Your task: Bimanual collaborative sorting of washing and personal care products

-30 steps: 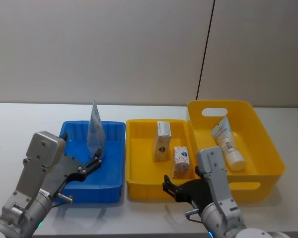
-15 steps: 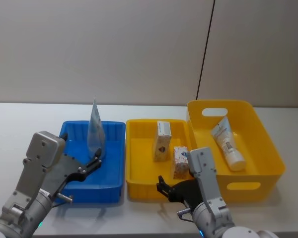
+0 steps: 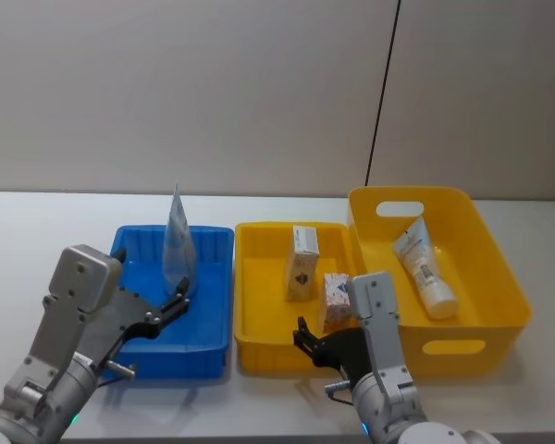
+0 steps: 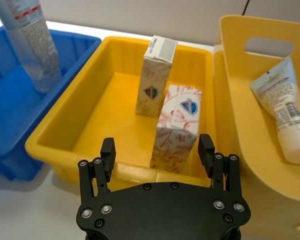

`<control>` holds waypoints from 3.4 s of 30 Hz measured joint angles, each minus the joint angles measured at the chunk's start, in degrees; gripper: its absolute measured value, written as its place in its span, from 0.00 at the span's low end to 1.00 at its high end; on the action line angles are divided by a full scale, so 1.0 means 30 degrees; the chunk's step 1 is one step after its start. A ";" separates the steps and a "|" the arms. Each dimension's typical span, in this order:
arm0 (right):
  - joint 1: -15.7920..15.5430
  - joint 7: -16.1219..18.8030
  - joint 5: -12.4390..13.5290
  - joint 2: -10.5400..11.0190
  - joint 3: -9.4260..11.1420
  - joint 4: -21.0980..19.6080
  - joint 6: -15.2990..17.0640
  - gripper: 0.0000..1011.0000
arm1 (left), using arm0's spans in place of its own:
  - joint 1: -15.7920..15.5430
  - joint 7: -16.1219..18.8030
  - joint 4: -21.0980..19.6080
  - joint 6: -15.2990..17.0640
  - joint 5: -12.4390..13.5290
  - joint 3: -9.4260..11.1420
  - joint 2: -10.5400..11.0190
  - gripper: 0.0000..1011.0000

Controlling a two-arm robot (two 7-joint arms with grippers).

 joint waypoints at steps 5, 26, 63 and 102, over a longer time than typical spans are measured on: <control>0.0072 -0.0377 -0.0097 -0.0299 0.0207 0.0277 -0.0610 0.99 | -0.0001 0.0000 -0.0001 0.0000 0.0001 -0.0001 0.0000 0.99; 0.0168 -0.1215 -0.0443 -0.1046 0.0818 0.0744 -0.1008 0.99 | -0.0001 0.0000 -0.0001 -0.0001 0.0002 -0.0001 0.0000 0.99; 0.1035 -0.1978 -0.1183 -0.1960 0.1187 0.2267 -0.1177 0.99 | -0.0001 -0.0001 -0.0002 -0.0001 0.0002 -0.0001 0.0000 0.99; 0.1419 -0.1224 -0.0925 -0.2424 0.1529 0.2022 -0.2535 0.34 | 0.0000 0.0000 -0.0002 -0.0001 0.0001 0.0000 0.0000 0.99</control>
